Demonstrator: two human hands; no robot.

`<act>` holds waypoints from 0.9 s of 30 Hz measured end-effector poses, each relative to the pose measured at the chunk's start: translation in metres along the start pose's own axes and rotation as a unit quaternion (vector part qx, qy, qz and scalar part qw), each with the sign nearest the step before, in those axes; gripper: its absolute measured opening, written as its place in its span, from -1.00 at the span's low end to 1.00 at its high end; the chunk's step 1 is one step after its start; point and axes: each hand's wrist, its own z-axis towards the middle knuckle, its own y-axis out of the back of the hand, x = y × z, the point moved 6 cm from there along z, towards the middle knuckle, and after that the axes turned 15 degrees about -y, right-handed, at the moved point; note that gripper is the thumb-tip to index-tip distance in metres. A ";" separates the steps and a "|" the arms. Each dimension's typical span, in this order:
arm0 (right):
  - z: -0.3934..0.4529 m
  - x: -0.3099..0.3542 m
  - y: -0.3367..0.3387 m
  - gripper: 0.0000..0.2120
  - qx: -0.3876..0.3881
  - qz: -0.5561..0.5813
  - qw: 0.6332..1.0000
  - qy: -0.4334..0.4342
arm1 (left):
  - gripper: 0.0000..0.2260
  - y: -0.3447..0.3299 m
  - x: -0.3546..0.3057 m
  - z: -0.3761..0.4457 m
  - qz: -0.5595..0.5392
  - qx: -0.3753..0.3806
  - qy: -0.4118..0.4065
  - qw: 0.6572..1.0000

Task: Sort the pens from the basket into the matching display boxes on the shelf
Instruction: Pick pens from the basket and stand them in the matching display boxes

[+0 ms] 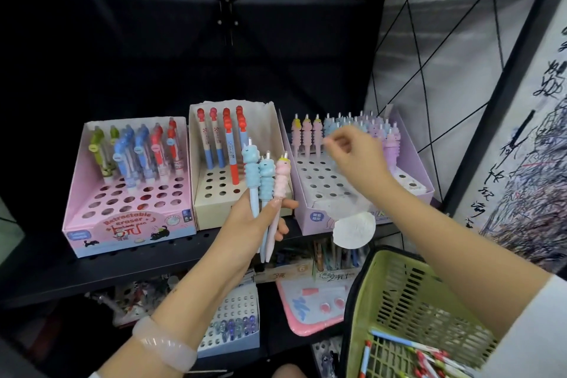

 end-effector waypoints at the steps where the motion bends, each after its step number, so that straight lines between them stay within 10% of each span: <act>1: -0.012 0.007 -0.014 -0.91 0.094 0.040 0.995 -0.012 | -0.87 -0.002 -0.001 0.001 -0.002 -0.002 -0.003 1.000; 6: -0.044 0.024 -0.036 -0.93 0.256 0.159 0.954 -0.016 | -0.86 -0.012 -0.007 0.002 -0.008 0.003 -0.005 1.000; 15: -0.001 -0.019 0.034 -0.88 0.075 0.285 0.950 -0.106 | -0.86 -0.020 0.000 0.005 0.017 -0.018 0.025 0.999; 27: 0.059 0.016 -0.003 -0.89 -0.043 0.068 0.997 -0.009 | -0.82 -0.016 0.001 0.021 0.051 -0.043 0.011 0.998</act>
